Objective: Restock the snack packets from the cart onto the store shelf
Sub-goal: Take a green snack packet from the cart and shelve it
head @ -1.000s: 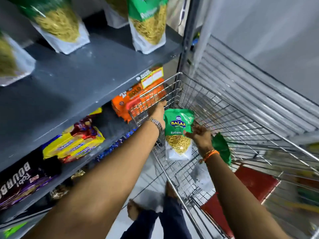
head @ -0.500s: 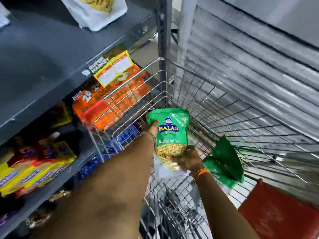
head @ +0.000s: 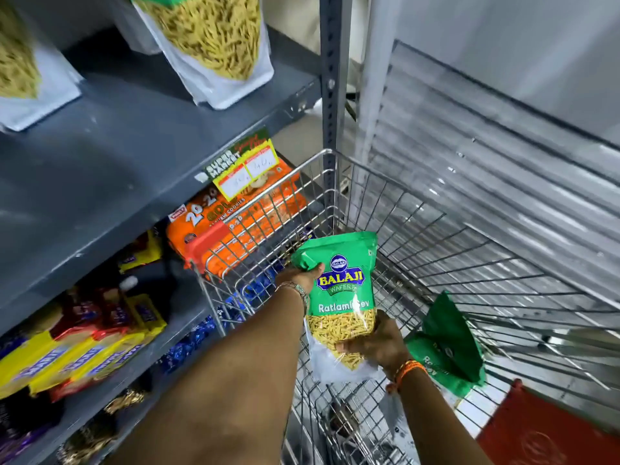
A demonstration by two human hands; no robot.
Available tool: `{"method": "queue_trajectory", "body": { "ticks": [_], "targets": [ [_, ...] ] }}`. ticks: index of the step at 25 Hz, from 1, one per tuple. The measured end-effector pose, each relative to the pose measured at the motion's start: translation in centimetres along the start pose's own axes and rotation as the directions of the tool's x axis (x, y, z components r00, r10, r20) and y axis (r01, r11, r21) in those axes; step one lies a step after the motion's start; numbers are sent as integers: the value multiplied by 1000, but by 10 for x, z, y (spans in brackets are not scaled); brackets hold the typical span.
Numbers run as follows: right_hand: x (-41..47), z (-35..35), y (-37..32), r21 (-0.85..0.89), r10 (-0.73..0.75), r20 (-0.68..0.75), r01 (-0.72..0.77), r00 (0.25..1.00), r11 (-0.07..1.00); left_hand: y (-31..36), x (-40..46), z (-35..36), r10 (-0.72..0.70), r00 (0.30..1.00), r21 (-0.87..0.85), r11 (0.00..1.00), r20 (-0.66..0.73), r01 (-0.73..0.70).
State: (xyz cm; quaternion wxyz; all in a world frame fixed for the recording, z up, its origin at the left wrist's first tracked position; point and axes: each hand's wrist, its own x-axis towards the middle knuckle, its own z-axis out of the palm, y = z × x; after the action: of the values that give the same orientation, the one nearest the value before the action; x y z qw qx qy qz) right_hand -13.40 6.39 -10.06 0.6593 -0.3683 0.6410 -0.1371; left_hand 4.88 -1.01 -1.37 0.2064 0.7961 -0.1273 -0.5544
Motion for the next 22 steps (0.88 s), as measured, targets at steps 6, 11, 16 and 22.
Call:
{"method": "queue_trajectory", "body": {
  "ticks": [6, 11, 16, 22],
  "targets": [
    [-64, -8, -63, 75, -135, -20, 136, 991, 988, 24, -47, -40, 121, 986, -212, 973, 113, -95],
    [-133, -13, -124, 102, -392, -25, 393, 920, 914, 50, -133, -84, 312, 943, -454, 861, 115, -229],
    [-164, 10, -194, 133, -516, 109, 502, 850, 855, 76, -206, -148, 512, 859, -638, 659, -8, -399],
    [-179, 90, -297, 20, -622, 207, 632, 755, 774, 102, -250, -249, 580, 770, -657, 474, -268, -586]
  ]
}}
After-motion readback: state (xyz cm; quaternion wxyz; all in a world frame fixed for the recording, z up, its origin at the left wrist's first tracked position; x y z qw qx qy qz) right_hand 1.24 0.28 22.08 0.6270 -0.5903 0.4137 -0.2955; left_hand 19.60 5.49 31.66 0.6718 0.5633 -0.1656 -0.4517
